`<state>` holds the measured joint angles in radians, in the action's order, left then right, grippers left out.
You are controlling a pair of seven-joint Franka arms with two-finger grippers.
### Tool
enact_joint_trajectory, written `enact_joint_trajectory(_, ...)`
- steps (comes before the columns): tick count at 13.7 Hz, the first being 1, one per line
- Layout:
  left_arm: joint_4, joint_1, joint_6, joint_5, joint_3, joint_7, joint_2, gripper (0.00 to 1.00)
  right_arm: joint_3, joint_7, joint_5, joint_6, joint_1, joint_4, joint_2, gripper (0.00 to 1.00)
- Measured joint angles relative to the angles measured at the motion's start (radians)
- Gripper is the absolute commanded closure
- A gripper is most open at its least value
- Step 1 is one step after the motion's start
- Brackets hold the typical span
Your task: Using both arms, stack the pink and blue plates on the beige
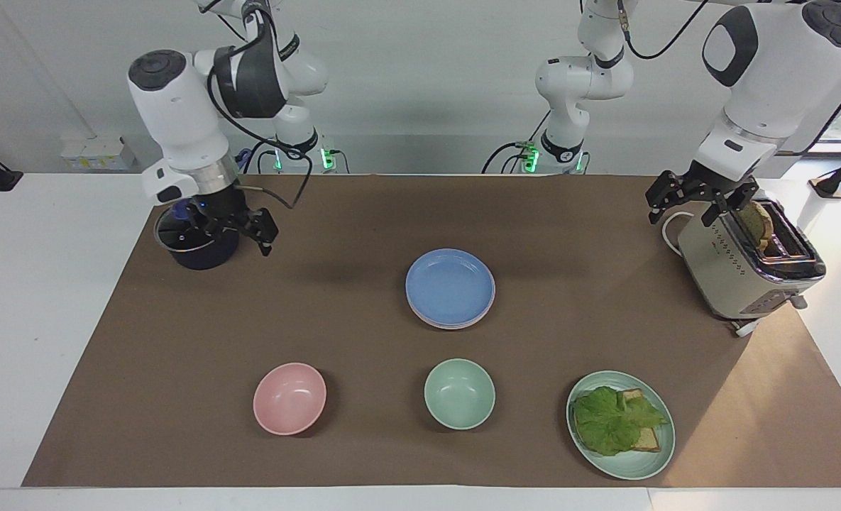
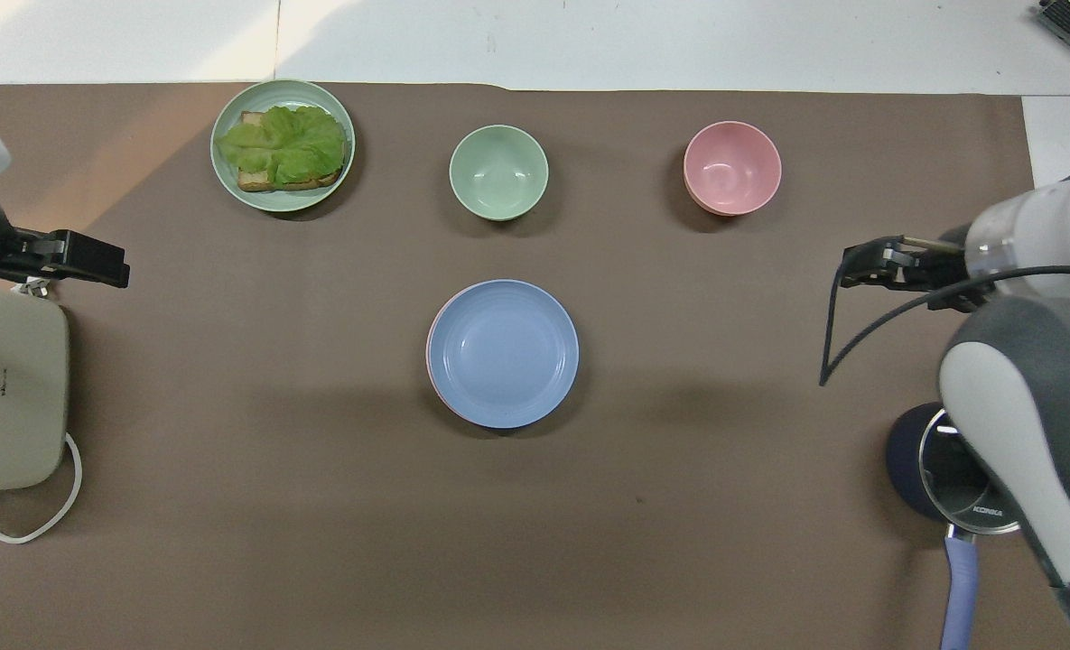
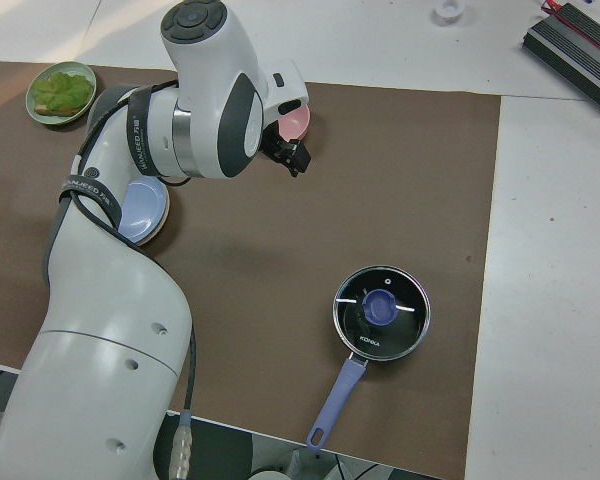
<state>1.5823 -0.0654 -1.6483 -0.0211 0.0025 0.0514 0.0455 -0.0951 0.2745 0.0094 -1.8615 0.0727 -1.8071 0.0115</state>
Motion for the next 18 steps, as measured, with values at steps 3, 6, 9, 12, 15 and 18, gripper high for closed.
enact_joint_trajectory(3,0.0,0.0,0.0,0.0,0.0,0.0,0.0,0.0,0.001,-0.088,0.0,0.155,0.052,0.112,0.031,0.0)
enact_joint_trajectory(6,0.0,0.0,0.0,0.0,0.0,0.0,0.0,0.0,-0.002,-0.099,-0.019,0.308,0.055,0.228,0.027,0.0)
enact_joint_trajectory(9,0.0,0.0,0.0,0.0,0.0,0.0,0.0,0.0,-0.017,-0.1,-0.056,0.344,0.046,0.266,0.02,0.0)
enact_joint_trajectory(12,0.0,0.0,0.0,0.0,0.0,0.0,0.0,0.0,-0.024,-0.1,-0.057,0.348,0.026,0.266,0.017,0.0)
enact_joint_trajectory(15,0.0,0.0,0.0,0.0,0.0,0.0,0.0,0.0,-0.027,-0.109,-0.057,0.349,0.02,0.266,0.016,0.0)
enact_joint_trajectory(18,0.0,0.0,0.0,0.0,0.0,0.0,0.0,0.0,-0.027,-0.126,-0.057,0.35,0.02,0.262,0.016,0.0)
